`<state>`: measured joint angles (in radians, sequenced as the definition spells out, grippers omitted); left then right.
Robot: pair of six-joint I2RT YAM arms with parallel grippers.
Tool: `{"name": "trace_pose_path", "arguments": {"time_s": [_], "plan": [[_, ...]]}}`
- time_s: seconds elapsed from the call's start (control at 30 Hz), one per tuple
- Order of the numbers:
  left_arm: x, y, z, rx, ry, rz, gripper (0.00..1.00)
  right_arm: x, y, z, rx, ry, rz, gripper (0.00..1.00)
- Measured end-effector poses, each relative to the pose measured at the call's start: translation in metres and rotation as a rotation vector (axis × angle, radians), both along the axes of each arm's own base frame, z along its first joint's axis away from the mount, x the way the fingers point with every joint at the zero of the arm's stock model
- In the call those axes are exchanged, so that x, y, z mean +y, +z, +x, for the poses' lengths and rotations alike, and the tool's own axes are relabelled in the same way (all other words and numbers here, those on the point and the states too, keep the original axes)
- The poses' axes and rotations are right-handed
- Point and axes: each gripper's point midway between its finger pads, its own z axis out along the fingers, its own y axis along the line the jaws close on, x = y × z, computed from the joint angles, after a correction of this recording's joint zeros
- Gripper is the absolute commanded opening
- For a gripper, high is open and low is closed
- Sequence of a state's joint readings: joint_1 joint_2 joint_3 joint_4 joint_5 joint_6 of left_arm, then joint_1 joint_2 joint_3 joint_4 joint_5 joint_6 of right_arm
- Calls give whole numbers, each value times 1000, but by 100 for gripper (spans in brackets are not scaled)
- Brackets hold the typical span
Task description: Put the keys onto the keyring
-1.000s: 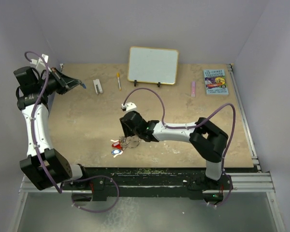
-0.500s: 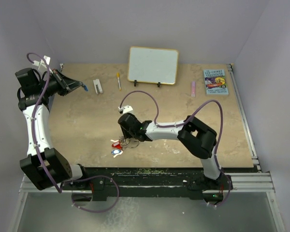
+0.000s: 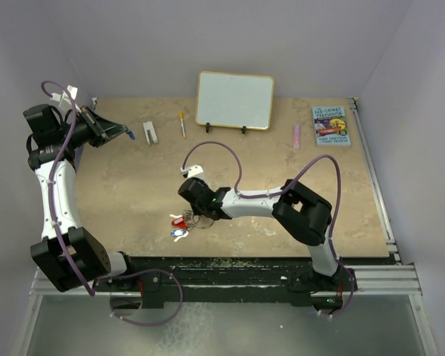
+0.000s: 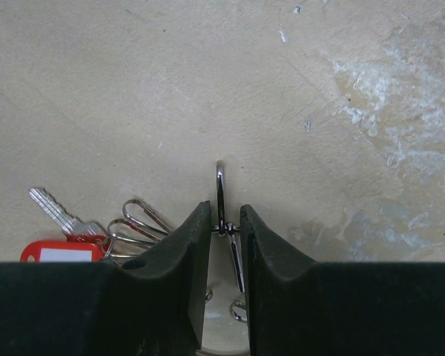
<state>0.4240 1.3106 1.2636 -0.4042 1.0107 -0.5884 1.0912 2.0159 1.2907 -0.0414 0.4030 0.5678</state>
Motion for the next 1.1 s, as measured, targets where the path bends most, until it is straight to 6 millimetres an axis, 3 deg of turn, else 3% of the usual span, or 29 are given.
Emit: {"name": "trace_pose_path", "arguments": {"time_s": [0.13,0.27,0.57,0.73,0.83,1.03,1.1], "plan": [[0,0,0,2,0,-3,3,-2,0,-7,-2,-4,-27,20],[-1,0,0,1,-3,-4,3,-4,-1,-10,-4,-11,-40,0],[-7,7,-5,-26,-52,-19,3,-7,-1,-11,-15,-22,-52,0],[-15,20,-12,-90,-123,-20,3,-30,9,-23,-49,-30,-74,0],[-24,29,-21,-141,-172,-9,3,-38,44,-27,-93,-18,-23,0],[-47,42,-46,-237,-255,24,3,-26,191,-25,-299,40,330,0],[-55,44,-53,-255,-274,29,3,-23,224,-26,-353,66,413,0]]}}
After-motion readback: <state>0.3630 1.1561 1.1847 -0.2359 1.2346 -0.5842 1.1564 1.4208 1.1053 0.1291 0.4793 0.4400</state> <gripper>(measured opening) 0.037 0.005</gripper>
